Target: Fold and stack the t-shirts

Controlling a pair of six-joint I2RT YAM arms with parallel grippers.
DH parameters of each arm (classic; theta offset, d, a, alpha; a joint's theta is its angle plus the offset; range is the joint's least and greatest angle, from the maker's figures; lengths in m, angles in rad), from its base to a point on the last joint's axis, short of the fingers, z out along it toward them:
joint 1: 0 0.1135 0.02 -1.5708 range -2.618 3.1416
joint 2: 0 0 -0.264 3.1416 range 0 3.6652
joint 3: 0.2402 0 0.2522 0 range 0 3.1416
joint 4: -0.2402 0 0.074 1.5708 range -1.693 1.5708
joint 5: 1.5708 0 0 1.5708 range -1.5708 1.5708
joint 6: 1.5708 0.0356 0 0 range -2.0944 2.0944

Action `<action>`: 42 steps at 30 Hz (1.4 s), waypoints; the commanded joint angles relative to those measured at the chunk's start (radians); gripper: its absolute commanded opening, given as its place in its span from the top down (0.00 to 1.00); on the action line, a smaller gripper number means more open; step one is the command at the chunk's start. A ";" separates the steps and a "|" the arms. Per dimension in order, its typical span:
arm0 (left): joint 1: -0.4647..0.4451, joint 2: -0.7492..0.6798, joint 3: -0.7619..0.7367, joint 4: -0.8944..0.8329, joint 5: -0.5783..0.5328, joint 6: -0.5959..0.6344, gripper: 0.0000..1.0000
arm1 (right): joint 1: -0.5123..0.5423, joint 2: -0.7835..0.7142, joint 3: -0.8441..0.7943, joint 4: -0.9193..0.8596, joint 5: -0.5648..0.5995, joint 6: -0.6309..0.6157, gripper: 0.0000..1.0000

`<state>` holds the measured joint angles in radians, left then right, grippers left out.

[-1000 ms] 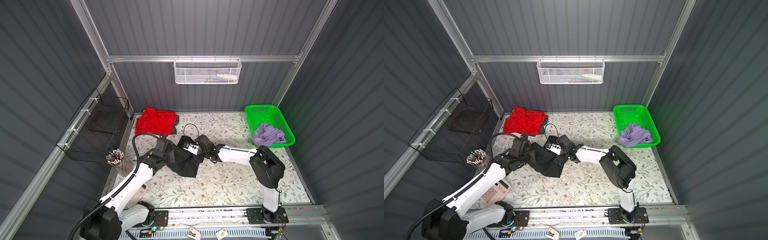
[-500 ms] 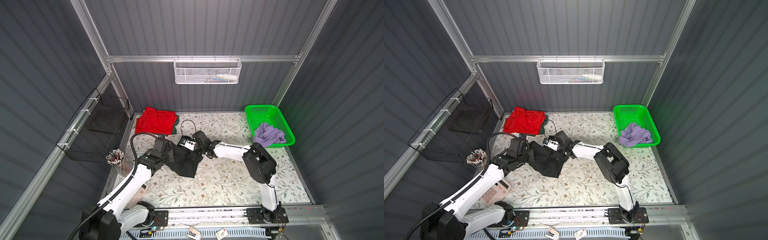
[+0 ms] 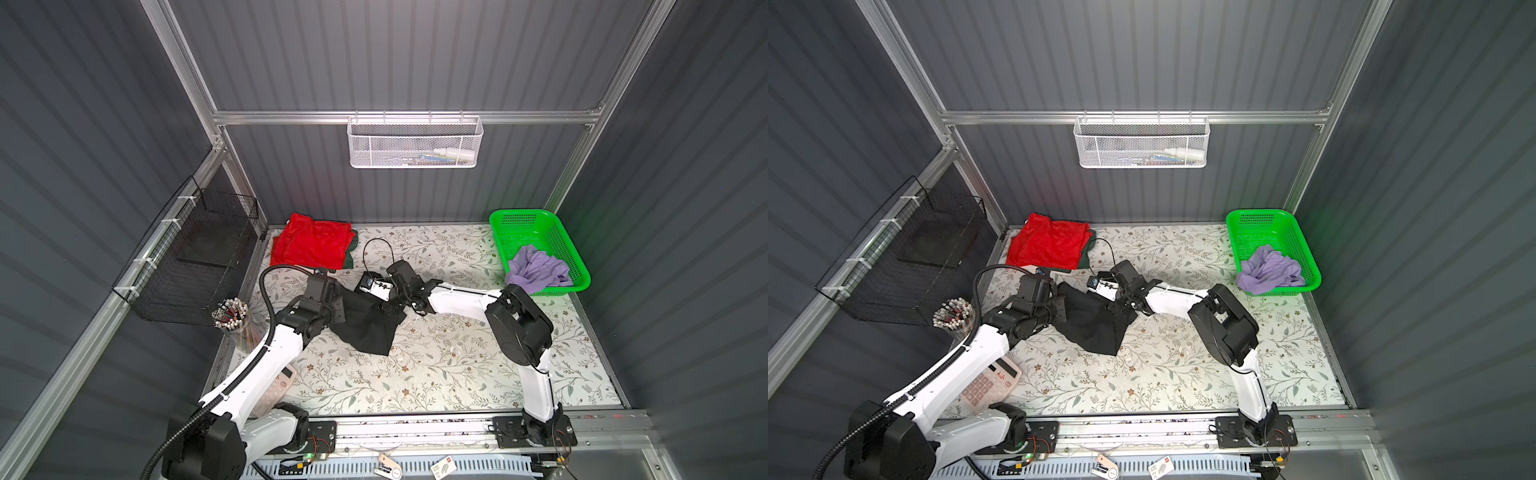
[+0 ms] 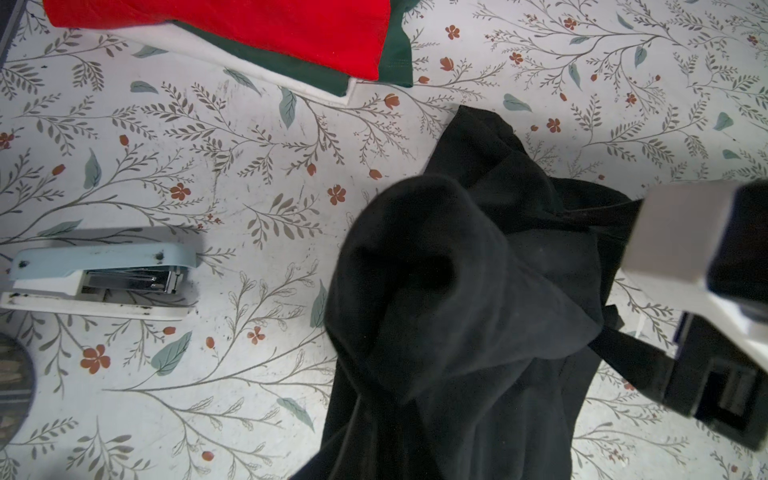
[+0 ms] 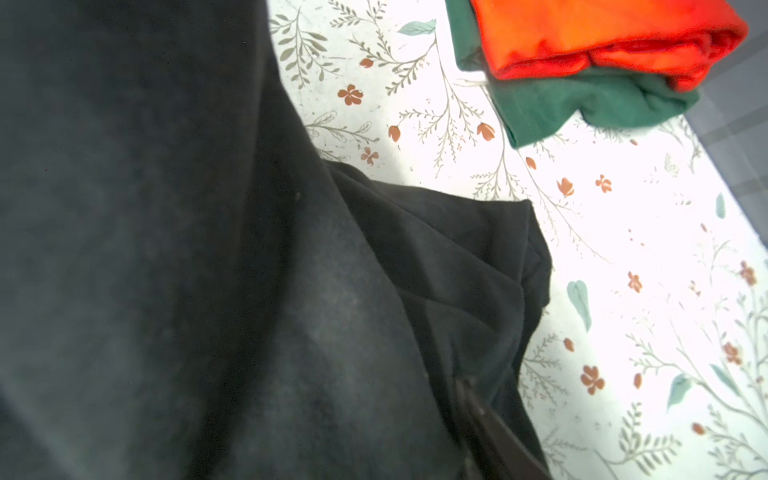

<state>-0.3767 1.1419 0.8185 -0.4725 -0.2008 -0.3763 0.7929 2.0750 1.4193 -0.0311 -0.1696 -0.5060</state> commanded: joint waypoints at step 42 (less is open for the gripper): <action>0.047 -0.003 -0.003 0.123 0.209 0.031 1.00 | 0.136 -0.498 -0.216 -0.377 -0.277 0.455 1.00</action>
<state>-0.3386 1.1320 0.8074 -0.3935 0.0204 -0.3569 0.9165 1.5955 1.2144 -0.3634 -0.3653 -0.1139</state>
